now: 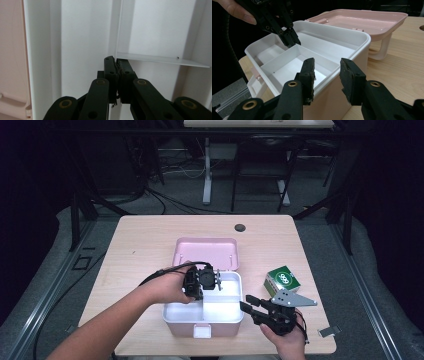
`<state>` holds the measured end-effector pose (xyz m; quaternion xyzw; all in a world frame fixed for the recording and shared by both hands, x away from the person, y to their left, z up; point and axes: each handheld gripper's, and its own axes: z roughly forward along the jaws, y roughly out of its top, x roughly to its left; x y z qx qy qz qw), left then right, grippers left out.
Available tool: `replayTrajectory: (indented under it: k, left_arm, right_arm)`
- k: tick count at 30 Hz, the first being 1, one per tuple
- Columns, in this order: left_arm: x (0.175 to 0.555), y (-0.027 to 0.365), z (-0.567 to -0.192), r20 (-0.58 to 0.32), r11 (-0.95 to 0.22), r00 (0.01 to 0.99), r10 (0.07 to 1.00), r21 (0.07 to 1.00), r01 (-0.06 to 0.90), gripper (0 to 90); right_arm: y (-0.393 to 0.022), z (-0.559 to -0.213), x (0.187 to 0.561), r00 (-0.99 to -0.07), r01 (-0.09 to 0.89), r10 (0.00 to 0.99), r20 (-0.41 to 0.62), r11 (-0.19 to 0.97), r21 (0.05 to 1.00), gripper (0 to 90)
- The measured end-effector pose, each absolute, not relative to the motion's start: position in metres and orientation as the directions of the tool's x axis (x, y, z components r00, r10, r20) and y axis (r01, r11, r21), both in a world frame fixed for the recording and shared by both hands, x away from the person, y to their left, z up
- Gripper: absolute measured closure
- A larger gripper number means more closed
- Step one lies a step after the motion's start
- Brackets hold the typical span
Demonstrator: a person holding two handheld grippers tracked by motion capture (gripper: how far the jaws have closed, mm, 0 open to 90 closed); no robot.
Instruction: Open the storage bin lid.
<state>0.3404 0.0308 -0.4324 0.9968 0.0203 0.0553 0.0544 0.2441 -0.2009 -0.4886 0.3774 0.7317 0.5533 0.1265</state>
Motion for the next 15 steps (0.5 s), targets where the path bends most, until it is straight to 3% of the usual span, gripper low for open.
replayTrajectory:
  k: [15]
  left_arm:
    - [0.3423,0.0275,-0.4338,0.108,-0.994,0.993,0.042,0.103,0.031,88.0]
  right_arm:
    - [-0.2032,-0.4907,0.2458,-0.675,0.418,0.697,0.240,0.092,0.904,64.1]
